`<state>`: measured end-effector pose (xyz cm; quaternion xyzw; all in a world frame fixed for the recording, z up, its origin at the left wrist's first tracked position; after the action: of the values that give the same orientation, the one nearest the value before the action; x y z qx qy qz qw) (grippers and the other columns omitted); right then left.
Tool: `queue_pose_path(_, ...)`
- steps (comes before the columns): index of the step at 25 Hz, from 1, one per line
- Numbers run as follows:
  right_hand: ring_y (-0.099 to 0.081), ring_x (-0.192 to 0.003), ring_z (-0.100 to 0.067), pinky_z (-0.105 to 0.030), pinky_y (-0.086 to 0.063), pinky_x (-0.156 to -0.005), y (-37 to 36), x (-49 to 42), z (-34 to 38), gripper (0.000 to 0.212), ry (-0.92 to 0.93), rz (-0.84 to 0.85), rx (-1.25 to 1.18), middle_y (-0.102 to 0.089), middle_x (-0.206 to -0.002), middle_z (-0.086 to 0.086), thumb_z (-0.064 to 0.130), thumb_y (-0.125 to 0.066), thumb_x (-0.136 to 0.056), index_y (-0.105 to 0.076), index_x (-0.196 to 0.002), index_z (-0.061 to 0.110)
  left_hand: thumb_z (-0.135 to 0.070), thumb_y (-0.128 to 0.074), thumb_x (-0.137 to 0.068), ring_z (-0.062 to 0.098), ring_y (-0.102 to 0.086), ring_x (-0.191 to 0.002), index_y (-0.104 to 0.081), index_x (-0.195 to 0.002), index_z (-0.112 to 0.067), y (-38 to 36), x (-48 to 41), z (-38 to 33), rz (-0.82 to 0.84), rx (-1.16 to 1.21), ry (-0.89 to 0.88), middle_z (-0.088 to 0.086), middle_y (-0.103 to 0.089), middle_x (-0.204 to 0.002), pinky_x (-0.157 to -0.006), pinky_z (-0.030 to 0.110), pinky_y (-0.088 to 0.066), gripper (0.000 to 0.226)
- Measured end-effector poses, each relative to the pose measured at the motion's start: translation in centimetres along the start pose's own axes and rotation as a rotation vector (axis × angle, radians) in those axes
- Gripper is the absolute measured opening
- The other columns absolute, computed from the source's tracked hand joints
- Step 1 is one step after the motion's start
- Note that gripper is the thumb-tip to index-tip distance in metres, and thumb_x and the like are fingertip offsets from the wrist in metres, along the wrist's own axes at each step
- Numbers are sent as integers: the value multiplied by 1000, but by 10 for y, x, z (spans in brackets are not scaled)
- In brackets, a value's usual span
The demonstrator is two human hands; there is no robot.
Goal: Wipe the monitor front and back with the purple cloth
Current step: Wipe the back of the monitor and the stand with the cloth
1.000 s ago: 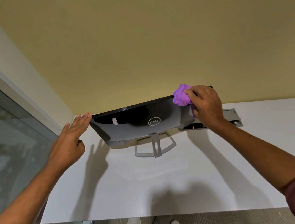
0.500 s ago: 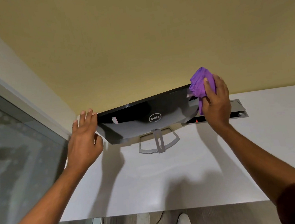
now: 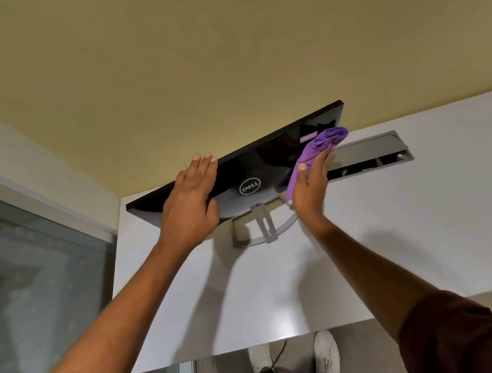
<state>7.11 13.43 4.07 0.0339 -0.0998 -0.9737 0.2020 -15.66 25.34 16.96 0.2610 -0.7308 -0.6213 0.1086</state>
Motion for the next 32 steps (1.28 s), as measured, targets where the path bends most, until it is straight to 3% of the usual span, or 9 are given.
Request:
queue_pose_path(6, -50, -135, -32, -15, -40, -105, -47, 55, 16, 63, 14, -173, -70, -41, -153, -20, 23, -69, -105, -46, -161, 8, -2, -41, -70, 21, -22, -162, -35, -164, -13, 3, 0, 3, -14, 51, -11, 4, -31, -172, -133, 40, -18, 95)
queue_pose_path(13, -53, -126, -27, -28, -50, -107, -79, 106, 35, 70, 443, -4, 106, -43, -147, -17, 29, -70, -104, -40, -164, 7, -3, -42, -70, 20, -25, -161, -37, -163, -15, 5, 2, 0, -45, 93, 0, 3, -33, -171, -132, 43, -23, 94)
queue_pose_path(19, -36, -144, -27, -16, -24, -122, -60, 58, 40, 70, 112, -231, 19, -32, -162, -24, 12, -64, -96, -41, -161, -4, 0, -45, -68, 19, -24, -162, -37, -163, -16, 0, 6, -3, -82, 115, -5, 2, -35, -171, -131, 39, -21, 96)
queue_pose_path(22, -33, -151, -29, -39, -30, -125, -49, 24, 34, 61, 0, -345, -35, -27, -170, -18, 24, -55, -102, -45, -157, 1, 0, -44, -69, 18, -24, -162, -37, -163, -16, -1, 4, 0, -74, 125, -14, 1, -35, -171, -132, 38, -19, 96)
queue_pose_path(24, -40, -151, -30, -42, -37, -124, -46, 0, 25, 65, -76, -377, -142, -26, -172, -12, 34, -48, -107, -28, -167, 17, 0, -44, -69, 18, -23, -162, -37, -164, -17, 0, 4, 1, -61, 128, -13, 1, -34, -171, -133, 39, -19, 96)
queue_pose_path(26, -58, -136, -24, -40, -53, -112, -44, -21, 15, 62, -258, -457, -123, -46, -159, -12, 42, -43, -109, -32, -165, 18, 0, -44, -70, 16, -23, -162, -37, -164, -17, 0, 4, 2, -54, 134, -9, 0, -34, -171, -133, 39, -18, 96)
queue_pose_path(28, -65, -121, -21, -31, -57, -89, -42, -37, 10, 44, -427, -279, 26, -59, -134, -4, 44, -40, -110, -53, -139, 13, 0, -45, -70, 15, -23, -162, -37, -163, -18, 0, 6, 0, -55, 147, 0, -1, -34, -171, -133, 39, -19, 95)
queue_pose_path(29, -62, -117, -20, -28, -53, -86, -41, -48, 6, 35, -362, -73, 456, -57, -125, -1, 42, -43, -111, -54, -122, 10, -1, -46, -71, 15, -25, -161, -38, -163, -17, -1, 8, -1, -61, 152, 4, -1, -35, -171, -133, 41, -20, 94)
queue_pose_path(32, -60, -111, -25, -36, -52, -97, -11, -61, 14, 35, -465, 307, 1030, -63, -118, -10, 42, -59, -106, -59, -117, 8, -1, -47, -71, 17, -27, -160, -39, -162, -15, -1, 8, -4, -82, 164, 9, 1, -37, -170, -130, 45, -25, 93)
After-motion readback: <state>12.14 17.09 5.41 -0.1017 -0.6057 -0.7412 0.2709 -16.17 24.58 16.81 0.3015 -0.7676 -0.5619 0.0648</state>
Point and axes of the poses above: each hand's wrist, its own x-axis away from the middle knuckle, its own y-axis out of the back of the hand, z = x × y, the point moved 1 cm from there along -x, towards the middle knuckle
